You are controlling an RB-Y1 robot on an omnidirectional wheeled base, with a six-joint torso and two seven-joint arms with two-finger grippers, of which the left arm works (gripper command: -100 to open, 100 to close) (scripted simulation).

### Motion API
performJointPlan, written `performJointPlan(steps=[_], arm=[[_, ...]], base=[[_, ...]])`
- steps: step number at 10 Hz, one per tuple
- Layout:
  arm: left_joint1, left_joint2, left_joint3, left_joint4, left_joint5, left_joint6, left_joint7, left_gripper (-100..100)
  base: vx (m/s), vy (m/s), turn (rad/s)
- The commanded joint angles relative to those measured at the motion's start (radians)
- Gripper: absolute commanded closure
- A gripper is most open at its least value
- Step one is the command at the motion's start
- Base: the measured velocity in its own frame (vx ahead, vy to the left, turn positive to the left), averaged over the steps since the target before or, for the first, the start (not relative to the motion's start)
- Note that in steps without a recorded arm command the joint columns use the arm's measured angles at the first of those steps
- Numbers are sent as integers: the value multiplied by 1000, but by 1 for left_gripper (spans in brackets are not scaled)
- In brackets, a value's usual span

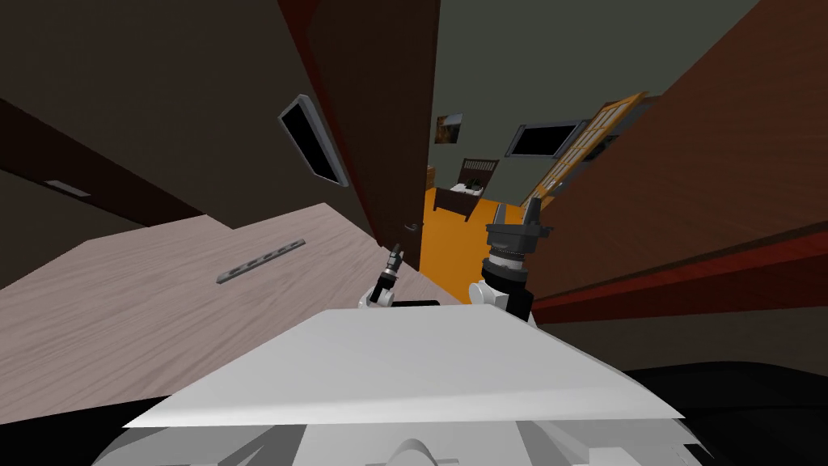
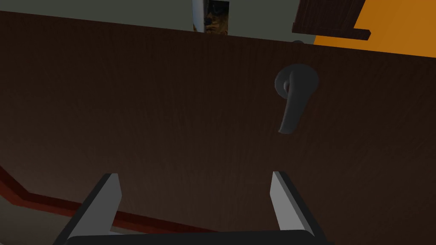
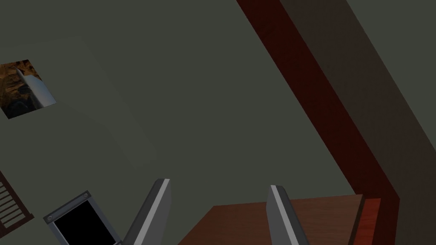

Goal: Push the door open

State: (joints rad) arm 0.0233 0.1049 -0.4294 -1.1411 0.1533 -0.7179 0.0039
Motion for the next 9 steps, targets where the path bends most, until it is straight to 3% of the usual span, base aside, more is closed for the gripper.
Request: performJointPlan(steps=[1,9], arm=[[-13,-3,-11,29,6,-3,-4,-100],[-76,-16,-81,189,41,-25,-26,-100]], base=[[76,52,-84],[87,85,-87]])
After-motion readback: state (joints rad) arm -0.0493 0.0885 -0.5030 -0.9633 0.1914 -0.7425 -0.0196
